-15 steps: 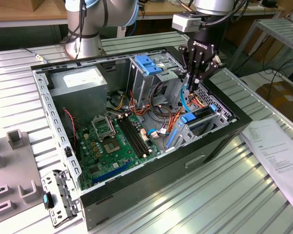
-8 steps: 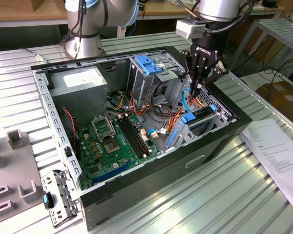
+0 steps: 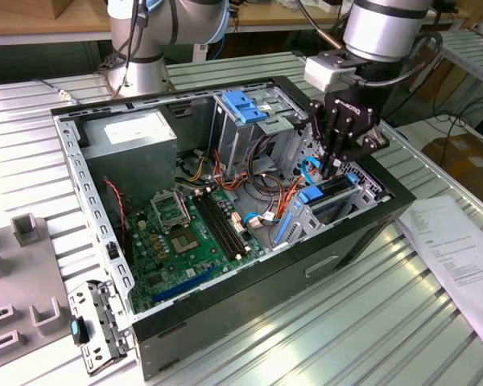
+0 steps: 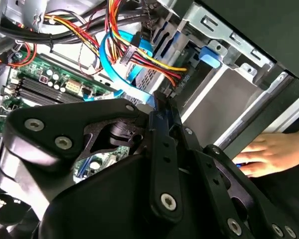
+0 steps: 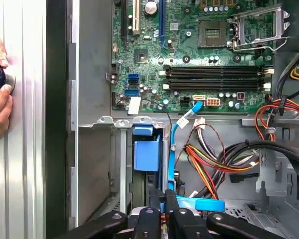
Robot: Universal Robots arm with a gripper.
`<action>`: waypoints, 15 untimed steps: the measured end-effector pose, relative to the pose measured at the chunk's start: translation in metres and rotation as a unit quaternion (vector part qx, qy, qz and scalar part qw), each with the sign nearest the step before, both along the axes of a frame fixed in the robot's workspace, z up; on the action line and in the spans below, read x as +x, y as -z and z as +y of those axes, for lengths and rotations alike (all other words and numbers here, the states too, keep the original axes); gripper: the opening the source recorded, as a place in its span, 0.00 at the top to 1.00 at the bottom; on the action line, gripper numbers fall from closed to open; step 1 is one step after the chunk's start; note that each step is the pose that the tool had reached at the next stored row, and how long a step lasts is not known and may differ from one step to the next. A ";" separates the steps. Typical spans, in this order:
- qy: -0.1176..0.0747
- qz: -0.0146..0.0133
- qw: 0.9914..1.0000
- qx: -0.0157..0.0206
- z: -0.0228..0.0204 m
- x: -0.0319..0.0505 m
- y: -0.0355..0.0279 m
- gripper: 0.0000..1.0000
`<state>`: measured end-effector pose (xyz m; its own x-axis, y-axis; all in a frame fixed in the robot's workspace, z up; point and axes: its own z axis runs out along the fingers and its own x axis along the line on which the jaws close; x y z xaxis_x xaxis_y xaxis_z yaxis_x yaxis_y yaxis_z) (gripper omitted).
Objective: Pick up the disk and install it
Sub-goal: 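Insert the second disk wire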
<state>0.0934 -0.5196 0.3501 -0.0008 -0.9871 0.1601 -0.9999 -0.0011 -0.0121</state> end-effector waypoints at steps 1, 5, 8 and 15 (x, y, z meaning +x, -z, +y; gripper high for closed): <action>-0.001 -0.002 1.000 0.006 -0.0066 -0.0006 0.0007 0.84; -0.006 -0.005 1.000 0.018 -0.0168 -0.0008 0.0017 0.84; -0.006 -0.007 0.999 0.043 -0.0230 -0.0009 0.0021 0.84; -0.006 -0.007 0.997 0.073 -0.0338 0.0006 0.0021 0.84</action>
